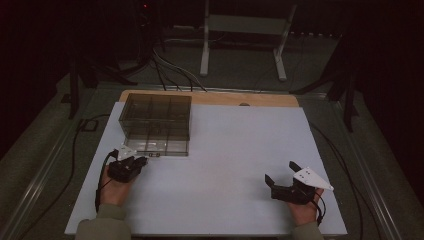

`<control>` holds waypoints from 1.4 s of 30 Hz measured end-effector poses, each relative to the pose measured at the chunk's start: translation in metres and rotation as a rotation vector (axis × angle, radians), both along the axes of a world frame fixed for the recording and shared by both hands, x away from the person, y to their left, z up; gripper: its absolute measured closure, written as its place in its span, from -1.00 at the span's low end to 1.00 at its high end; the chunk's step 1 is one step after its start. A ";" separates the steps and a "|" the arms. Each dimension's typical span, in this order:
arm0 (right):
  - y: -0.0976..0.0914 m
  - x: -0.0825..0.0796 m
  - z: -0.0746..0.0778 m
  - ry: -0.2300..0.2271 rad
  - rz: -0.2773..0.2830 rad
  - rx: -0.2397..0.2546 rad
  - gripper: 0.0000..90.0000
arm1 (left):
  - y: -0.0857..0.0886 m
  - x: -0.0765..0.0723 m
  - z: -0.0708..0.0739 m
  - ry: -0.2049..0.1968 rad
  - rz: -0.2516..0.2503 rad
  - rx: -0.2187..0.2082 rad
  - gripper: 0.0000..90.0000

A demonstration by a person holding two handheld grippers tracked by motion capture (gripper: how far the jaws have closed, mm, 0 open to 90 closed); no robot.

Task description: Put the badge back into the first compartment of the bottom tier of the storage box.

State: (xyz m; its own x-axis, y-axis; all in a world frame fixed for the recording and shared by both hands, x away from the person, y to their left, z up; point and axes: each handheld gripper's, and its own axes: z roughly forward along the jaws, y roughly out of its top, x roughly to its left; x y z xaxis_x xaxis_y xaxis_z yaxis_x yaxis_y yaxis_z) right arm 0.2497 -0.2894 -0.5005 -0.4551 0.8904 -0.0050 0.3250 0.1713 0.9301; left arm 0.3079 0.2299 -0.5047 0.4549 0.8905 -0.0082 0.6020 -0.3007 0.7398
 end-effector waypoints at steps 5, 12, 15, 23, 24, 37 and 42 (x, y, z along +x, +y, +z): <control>0.000 0.000 0.000 0.000 0.000 -0.002 -1.00 | 0.001 0.001 -0.002 0.020 0.005 0.016 0.94; 0.000 0.000 0.000 -0.001 -0.003 0.002 -1.00 | 0.001 0.001 -0.001 0.020 0.009 0.023 0.97; 0.000 0.000 0.000 -0.001 -0.002 0.003 -1.00 | 0.001 0.001 -0.001 0.021 0.014 0.021 0.96; 0.000 -0.001 0.000 -0.001 -0.002 0.003 -1.00 | 0.001 -0.001 0.002 0.019 0.011 -0.007 0.97; 0.000 -0.001 0.000 -0.001 -0.002 0.003 -1.00 | 0.002 -0.001 0.002 0.019 0.010 -0.012 0.96; 0.000 -0.001 0.000 -0.001 0.000 0.001 -1.00 | 0.004 -0.005 0.012 -0.003 0.006 -0.051 0.96; 0.000 -0.001 0.000 0.000 0.000 0.001 -1.00 | 0.002 -0.005 0.019 -0.018 0.002 -0.063 0.97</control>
